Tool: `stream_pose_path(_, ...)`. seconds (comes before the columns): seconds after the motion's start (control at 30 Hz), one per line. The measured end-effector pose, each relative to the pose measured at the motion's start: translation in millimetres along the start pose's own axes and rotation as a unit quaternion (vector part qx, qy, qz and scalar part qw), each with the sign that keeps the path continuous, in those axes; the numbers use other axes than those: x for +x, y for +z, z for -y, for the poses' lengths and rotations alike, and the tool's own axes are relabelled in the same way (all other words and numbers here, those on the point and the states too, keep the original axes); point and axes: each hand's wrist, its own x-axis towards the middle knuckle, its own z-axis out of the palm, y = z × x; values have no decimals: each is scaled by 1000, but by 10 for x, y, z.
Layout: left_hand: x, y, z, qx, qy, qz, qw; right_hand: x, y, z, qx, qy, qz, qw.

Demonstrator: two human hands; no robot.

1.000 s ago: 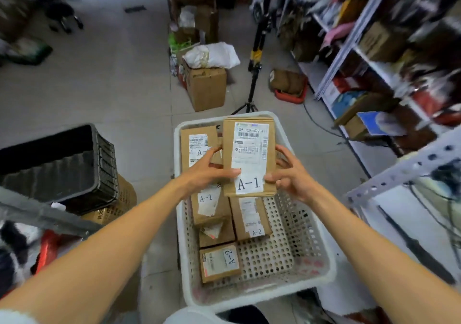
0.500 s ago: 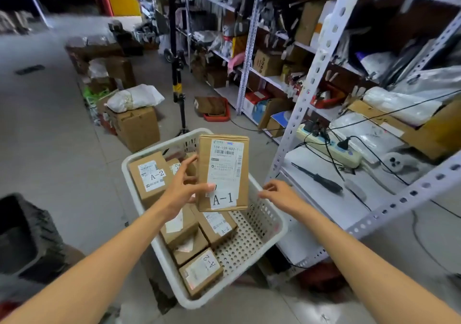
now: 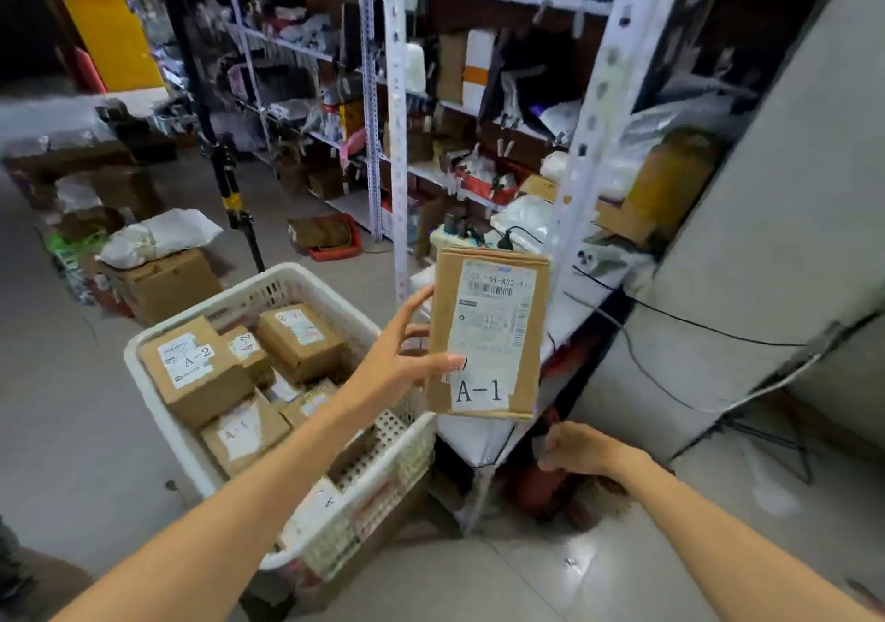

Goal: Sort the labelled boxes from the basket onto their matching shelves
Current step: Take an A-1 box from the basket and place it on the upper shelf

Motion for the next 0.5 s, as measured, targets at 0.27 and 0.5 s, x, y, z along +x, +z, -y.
stream_pose_path(0.27, -152, 860, 288, -83, 17, -92, 992, -366, 272, -1716, 42, 89, -24, 995)
stream_pose_path(0.5, -202, 949, 245, -80, 7, -120, 990, -912, 22, -1696, 88, 111, -43, 989)
